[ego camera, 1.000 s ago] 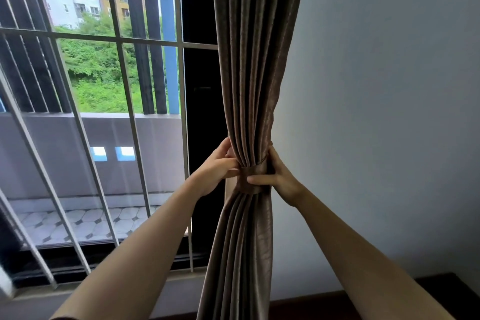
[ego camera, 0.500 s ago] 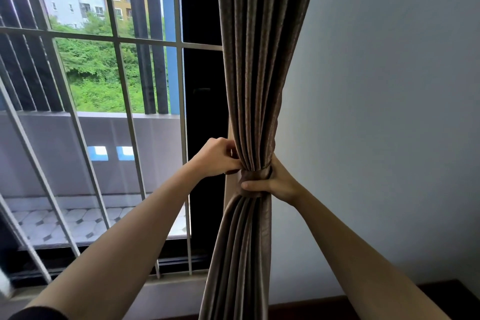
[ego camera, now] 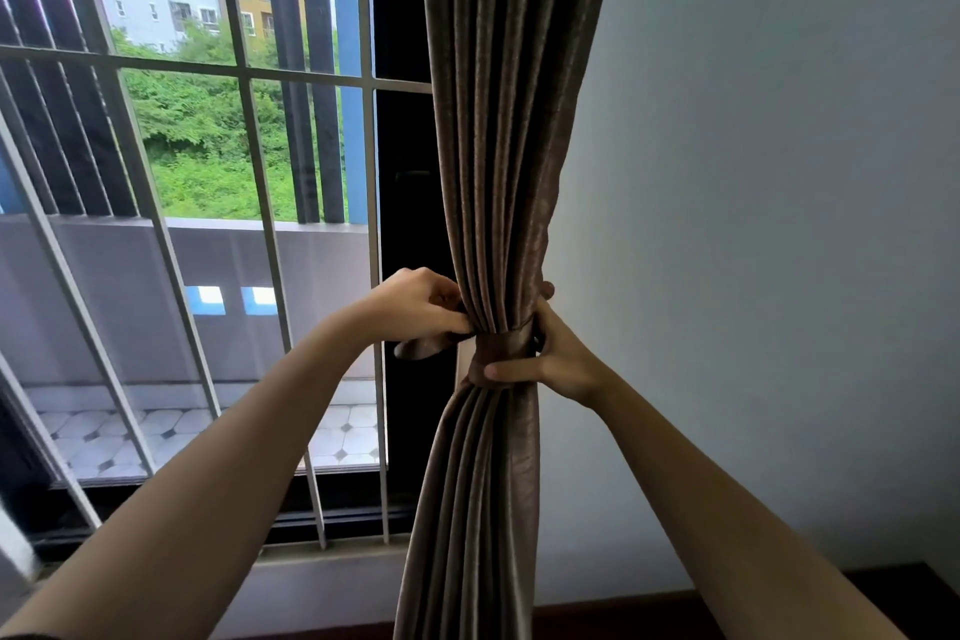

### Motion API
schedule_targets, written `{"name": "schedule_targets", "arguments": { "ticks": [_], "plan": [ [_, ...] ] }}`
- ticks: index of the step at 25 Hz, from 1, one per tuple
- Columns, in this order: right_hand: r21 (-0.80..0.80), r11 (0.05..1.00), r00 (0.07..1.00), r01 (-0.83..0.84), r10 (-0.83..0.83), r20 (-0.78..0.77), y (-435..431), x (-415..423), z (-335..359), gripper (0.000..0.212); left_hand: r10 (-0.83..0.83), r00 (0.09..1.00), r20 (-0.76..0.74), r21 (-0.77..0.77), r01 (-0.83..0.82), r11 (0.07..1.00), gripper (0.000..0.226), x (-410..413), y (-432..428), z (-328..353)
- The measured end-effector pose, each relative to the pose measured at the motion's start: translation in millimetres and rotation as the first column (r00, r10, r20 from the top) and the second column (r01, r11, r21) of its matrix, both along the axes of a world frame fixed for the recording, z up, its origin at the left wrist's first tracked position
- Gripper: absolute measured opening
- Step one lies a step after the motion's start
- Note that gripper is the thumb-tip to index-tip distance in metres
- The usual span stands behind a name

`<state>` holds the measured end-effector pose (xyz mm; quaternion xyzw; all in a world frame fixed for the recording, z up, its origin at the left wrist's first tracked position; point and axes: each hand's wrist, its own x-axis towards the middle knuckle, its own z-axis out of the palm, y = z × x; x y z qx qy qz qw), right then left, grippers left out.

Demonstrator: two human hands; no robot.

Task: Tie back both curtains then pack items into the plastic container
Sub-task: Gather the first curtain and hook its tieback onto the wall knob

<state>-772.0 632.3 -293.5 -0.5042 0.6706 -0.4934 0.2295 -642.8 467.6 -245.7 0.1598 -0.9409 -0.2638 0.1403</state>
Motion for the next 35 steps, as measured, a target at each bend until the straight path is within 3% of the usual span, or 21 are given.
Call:
{"name": "schedule_targets", "arguments": {
  "ticks": [2, 5, 8, 10, 11, 12, 13, 14, 15, 16, 18, 21, 23, 24, 28, 32, 35],
  "plan": [
    [0.019, 1.0, 1.0, -0.009, 0.009, -0.002, 0.1, -1.3, -0.1, 0.08, 0.112, 0.993, 0.044, -0.134, -0.105, 0.985, 0.03, 0.7, -5.4, 3.5],
    [0.032, 0.999, 1.0, -0.013, 0.014, -0.015, 1.3, -5.8, -0.1, 0.07, 0.258, 0.95, 0.175, -0.423, -0.165, 0.891, 0.039, 2.6, -8.4, 11.7],
    [0.014, 1.0, 1.0, -0.01, 0.01, 0.001, -0.2, -8.4, -1.0, 0.066, 0.247, 0.945, 0.213, -0.428, -0.137, 0.893, 0.037, 4.9, -3.9, 17.3],
    [-0.012, 1.0, 1.0, 0.003, -0.003, 0.022, -2.2, -7.0, -3.1, 0.07, 0.158, 0.972, 0.174, -0.259, -0.11, 0.96, 0.028, 8.3, -1.5, 9.6],
    [-0.027, 1.0, 0.999, 0.016, -0.015, 0.034, -2.9, -5.7, -4.4, 0.071, 0.081, 0.988, 0.129, -0.045, -0.075, 0.996, 0.02, 10.4, -1.1, 3.4],
    [-0.04, 0.999, 0.999, 0.027, -0.025, 0.048, -3.9, -4.0, -5.3, 0.071, 0.01, 0.998, 0.059, 0.263, -0.025, 0.965, 0.014, 13.7, -0.9, -2.1],
    [-0.047, 0.998, 0.998, 0.037, -0.034, 0.057, -4.7, -3.2, -6.8, 0.07, -0.022, 0.999, -0.029, 0.555, 0.035, 0.831, 0.012, 15.6, -0.8, -6.7],
    [-0.054, 0.998, 0.997, 0.042, -0.038, 0.067, -5.3, -2.2, -7.2, 0.068, 0.003, 0.996, -0.088, 0.743, 0.063, 0.666, 0.013, 14.5, -2.9, -11.2],
    [-0.059, 0.997, 0.997, 0.046, -0.042, 0.071, -5.7, -1.3, -6.7, 0.066, 0.056, 0.994, -0.091, 0.826, 0.044, 0.562, 0.02, 11.7, -7.0, -15.1],
    [-0.066, 0.997, 0.996, 0.049, -0.044, 0.073, -6.0, -0.7, -5.6, 0.065, 0.092, 0.994, -0.054, 0.839, -0.005, 0.544, 0.028, 8.4, -9.6, -16.5],
    [-0.076, 0.996, 0.997, 0.045, -0.039, 0.07, -6.9, -2.6, -4.1, 0.063, 0.112, 0.994, -0.003, 0.698, -0.078, 0.712, 0.03, -1.5, -12.1, -18.7],
    [-0.058, 0.997, 0.998, 0.05, -0.049, 0.032, -7.8, -5.1, -2.5, 0.07, 0.123, 0.985, -0.121, 0.268, -0.087, 0.96, 0.021, -14.2, -14.9, -21.6],
    [-0.028, 0.998, 0.998, 0.057, -0.058, -0.032, -7.1, -6.6, -1.9, 0.081, 0.088, 0.966, -0.241, -0.097, -0.114, 0.989, 0.025, -17.6, -17.7, -18.9],
    [-0.017, 0.998, 0.997, 0.056, -0.056, -0.057, -6.9, -7.1, -1.4, 0.087, 0.057, 0.962, -0.266, -0.193, -0.111, 0.975, 0.03, -18.3, -17.0, -15.8],
    [-0.024, 0.997, 0.993, 0.072, -0.074, -0.091, -11.5, -4.6, 1.7, 0.089, 0.031, 0.973, -0.228, -0.068, -0.047, 0.997, 0.014, -15.6, -9.5, -9.2],
    [-0.044, 0.994, 0.992, 0.097, -0.1, -0.072, -19.1, -9.1, 3.2, 0.083, 0.071, 0.948, -0.31, -0.089, -0.103, 0.991, 0.006, -27.3, -8.0, -16.5],
    [-0.035, 0.995, 0.995, 0.093, -0.094, -0.023, -16.7, -22.3, -1.2, 0.072, 0.052, 0.94, -0.336, 0.014, -0.05, 0.999, 0.024, -42.1, -3.1, -30.0]
  ]
}}
